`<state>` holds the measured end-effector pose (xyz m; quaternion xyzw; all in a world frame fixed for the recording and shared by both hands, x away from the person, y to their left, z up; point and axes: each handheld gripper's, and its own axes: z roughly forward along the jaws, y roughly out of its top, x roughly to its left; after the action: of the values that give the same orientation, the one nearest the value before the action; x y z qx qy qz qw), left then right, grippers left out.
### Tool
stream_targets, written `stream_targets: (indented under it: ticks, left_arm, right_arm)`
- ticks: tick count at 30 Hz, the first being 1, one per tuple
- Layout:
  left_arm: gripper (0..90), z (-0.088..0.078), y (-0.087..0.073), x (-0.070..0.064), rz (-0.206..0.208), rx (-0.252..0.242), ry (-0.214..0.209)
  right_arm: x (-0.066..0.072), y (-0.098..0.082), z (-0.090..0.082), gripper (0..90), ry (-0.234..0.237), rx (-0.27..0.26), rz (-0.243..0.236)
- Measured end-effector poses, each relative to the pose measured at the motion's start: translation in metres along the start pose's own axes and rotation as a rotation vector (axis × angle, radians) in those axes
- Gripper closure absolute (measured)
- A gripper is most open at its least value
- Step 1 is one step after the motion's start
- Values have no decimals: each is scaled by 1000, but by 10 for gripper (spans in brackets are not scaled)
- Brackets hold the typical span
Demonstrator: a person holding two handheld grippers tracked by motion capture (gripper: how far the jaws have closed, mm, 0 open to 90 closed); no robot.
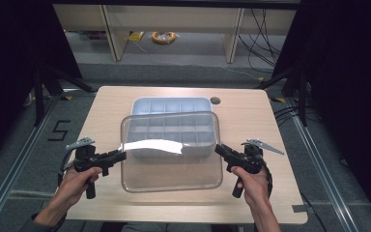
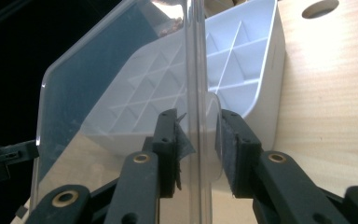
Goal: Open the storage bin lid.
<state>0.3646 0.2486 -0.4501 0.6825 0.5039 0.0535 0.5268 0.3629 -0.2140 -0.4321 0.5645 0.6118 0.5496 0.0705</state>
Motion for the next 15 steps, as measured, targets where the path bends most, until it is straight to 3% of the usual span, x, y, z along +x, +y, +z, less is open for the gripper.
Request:
stream_targets:
  ticks: [5,8,15]
  left_arm:
    - [623,-1,-7,-2,4,19,-12]
    - [620,-3,-12,-2,-1,24,-24]
    - [625,-9,-24,-2,-4,26,-4]
  right_arm:
    - [-4,-10,-3,694,-20,16,-8]
    - [-5,-16,-4,693,1,16,19]
    - [-2,-33,-7,691,2,40,8]
